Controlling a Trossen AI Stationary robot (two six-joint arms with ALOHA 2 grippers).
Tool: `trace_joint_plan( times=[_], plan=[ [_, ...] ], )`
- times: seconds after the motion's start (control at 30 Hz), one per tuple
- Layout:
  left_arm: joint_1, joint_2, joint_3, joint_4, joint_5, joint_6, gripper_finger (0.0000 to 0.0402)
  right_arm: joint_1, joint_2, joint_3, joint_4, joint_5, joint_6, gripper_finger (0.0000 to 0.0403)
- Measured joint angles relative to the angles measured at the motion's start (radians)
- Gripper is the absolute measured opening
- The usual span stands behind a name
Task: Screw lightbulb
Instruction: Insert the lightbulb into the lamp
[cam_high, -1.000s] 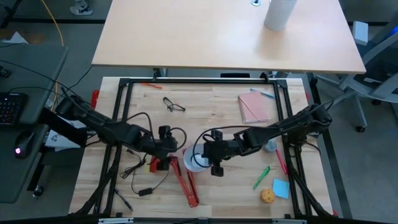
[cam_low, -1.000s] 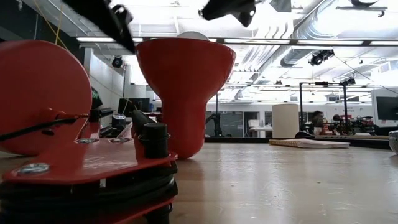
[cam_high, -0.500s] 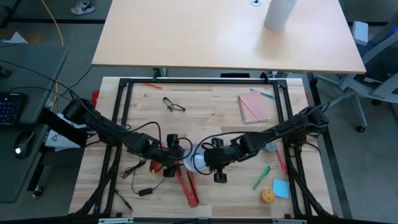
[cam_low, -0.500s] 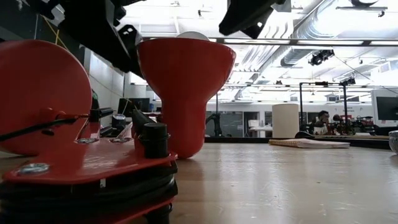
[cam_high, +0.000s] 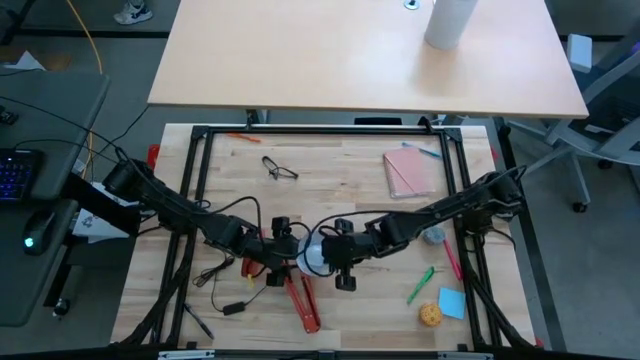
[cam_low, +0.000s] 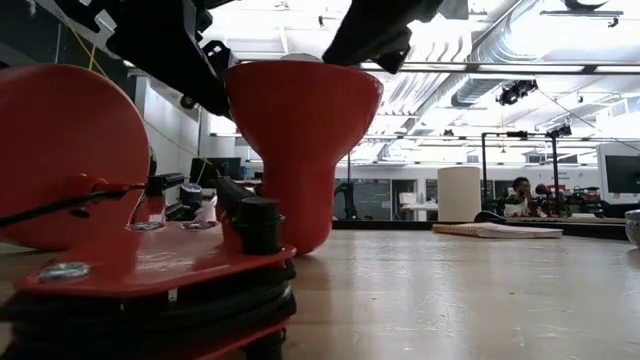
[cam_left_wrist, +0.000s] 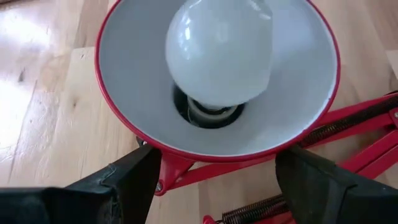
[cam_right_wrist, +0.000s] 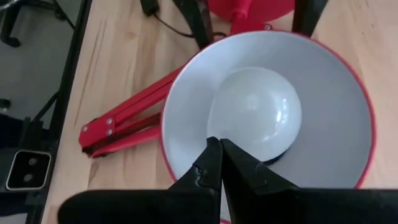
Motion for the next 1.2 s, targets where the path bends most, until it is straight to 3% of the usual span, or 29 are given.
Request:
trace_joint_plan(
  times=[1.2],
  plan=[
    [0.017,-0.003,0.001,-0.020,-0.006,-0.001,0.0286,-0.011,-0.028,0.000,-0.076,-0.047,-0.058,0.0000]
  ],
)
